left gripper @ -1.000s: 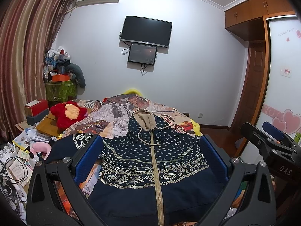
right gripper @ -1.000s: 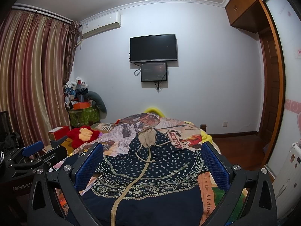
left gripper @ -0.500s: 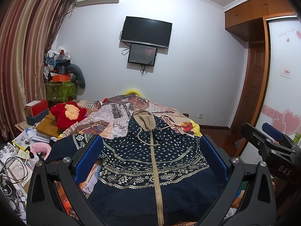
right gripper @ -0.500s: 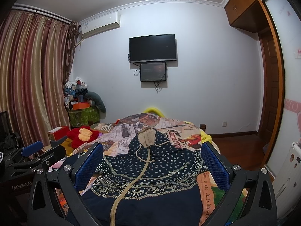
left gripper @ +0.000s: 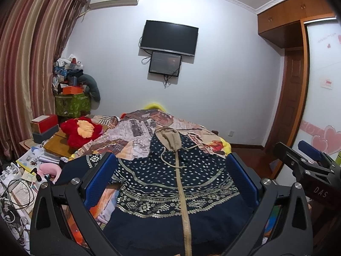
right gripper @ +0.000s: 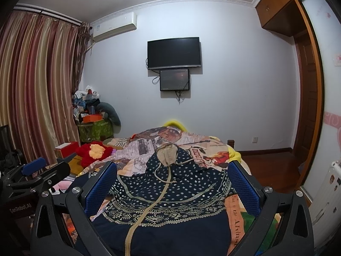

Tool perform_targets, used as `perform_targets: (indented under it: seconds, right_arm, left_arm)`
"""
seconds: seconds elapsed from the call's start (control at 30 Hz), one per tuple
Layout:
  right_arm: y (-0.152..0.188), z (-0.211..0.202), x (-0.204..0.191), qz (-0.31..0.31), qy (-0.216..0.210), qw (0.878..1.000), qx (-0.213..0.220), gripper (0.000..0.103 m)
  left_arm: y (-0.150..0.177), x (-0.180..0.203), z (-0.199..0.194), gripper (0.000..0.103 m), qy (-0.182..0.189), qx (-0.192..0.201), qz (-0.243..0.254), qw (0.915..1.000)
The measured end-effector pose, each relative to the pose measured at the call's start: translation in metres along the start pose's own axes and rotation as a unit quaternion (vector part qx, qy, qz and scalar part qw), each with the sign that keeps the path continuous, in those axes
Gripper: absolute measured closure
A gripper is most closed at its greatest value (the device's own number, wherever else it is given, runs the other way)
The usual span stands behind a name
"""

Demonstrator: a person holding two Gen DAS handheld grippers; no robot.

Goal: Fold large clothes
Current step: 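Grasp the navy hoodie sleeve cuff with the left gripper and lift it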

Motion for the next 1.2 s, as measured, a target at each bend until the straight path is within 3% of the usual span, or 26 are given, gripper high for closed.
perform_targets:
  seconds: [0.13,0.43,0.57,0.7,0.83,0.97,1.07,1.2]
  right_arm:
    - [0.000,0.017,0.002,-0.008,0.008,1.000,-0.006,0.000]
    - [0.011,0.099,0.015,-0.026,0.008,0.997,-0.067,0.000]
    - [0.024,0.144,0.023,-0.042,0.017,0.994,-0.099,0.000]
    - [0.039,0.193,0.024,-0.037,-0.011,0.989,-0.142,0.000]
    - [0.056,0.241,0.020,-0.020,-0.049,0.982,-0.181,0.000]
    - [0.077,0.287,0.013,-0.013,-0.073,0.969,-0.237,0.000]
    - [0.092,0.316,0.004,-0.016,-0.085,0.957,-0.275,0.000]
    - [0.111,0.348,-0.010,-0.034,-0.106,0.940,-0.322,0.000]
  left_arm:
    - [0.000,-0.020,0.022,0.000,-0.016,-0.012,-0.005,0.9998]
    - [0.001,-0.104,0.100,0.000,-0.097,-0.047,-0.001,0.9941]
    - [0.014,-0.150,0.140,0.000,-0.123,-0.085,-0.007,0.9886]
    - [0.036,-0.196,0.174,0.000,-0.142,-0.125,-0.032,0.9815]
    - [0.069,-0.240,0.205,0.000,-0.166,-0.176,-0.076,0.9673]
    - [0.111,-0.278,0.229,0.000,-0.195,-0.241,-0.122,0.9430]
    - [0.143,-0.297,0.246,0.001,-0.189,-0.298,-0.149,0.9236]
    - [0.166,-0.312,0.257,0.002,-0.161,-0.333,-0.210,0.9050]
Point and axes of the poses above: each gripper's, at about its wrist camera, not at the fingertips, and z roughly the way its jaws point, x to its right, y to its underside, the point moved 7 cm from there along z, roughly the way its jaws point, and after that the axes turned 7 degrees about -y, right-handed, at the moved point
